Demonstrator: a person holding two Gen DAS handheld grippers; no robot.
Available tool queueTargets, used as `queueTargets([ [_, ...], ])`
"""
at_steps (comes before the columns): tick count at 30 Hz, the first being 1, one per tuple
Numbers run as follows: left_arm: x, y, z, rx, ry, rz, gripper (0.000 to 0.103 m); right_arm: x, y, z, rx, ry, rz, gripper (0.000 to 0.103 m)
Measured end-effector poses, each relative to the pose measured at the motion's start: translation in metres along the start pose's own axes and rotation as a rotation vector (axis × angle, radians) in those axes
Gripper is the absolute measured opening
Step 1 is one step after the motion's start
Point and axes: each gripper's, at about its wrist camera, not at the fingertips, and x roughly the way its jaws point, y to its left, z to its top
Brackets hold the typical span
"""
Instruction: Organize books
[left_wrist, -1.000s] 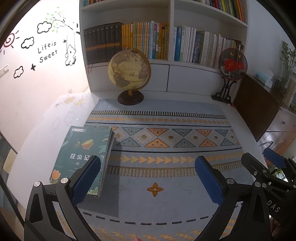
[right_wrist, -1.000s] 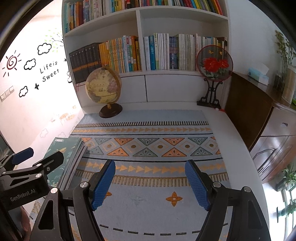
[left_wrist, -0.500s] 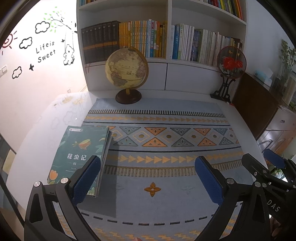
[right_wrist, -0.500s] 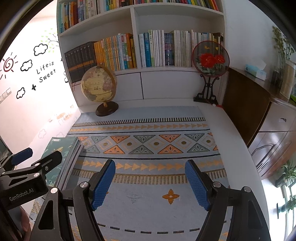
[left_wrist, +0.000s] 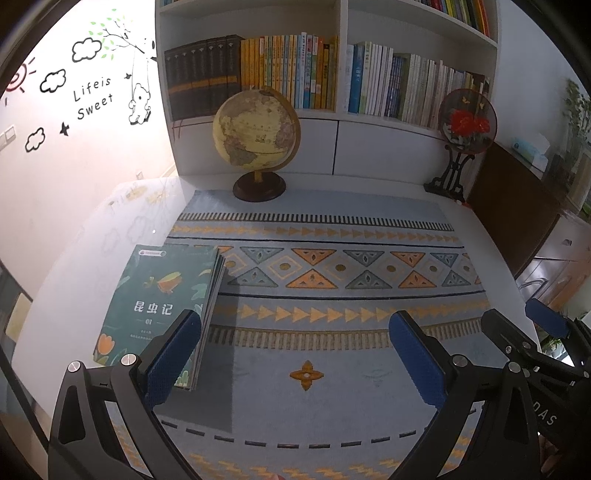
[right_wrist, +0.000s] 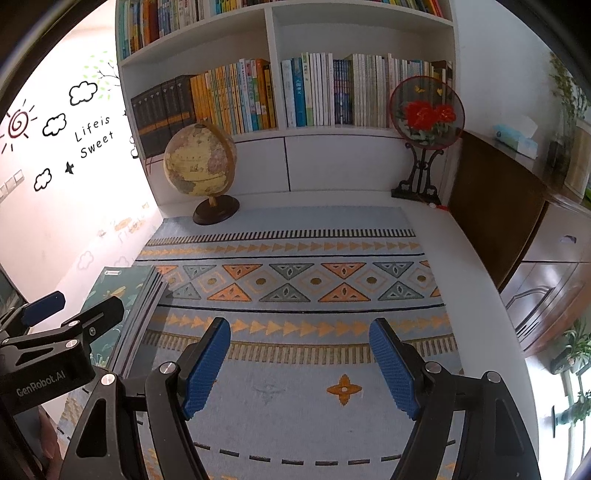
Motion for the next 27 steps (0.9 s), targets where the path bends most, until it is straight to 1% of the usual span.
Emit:
queueTargets([
  [11,0.005,-0.005,-0.004,0.015,0.025,-0.021,0.102,0.004,-0.007,-0.004,0.026,0.024,-0.010,0.076],
  [27,0.004,0.001,-0.015,0.030,0.025,0.002,0.102,0.005,0.006,-0.011,-0.002,0.044,-0.009,0.076],
])
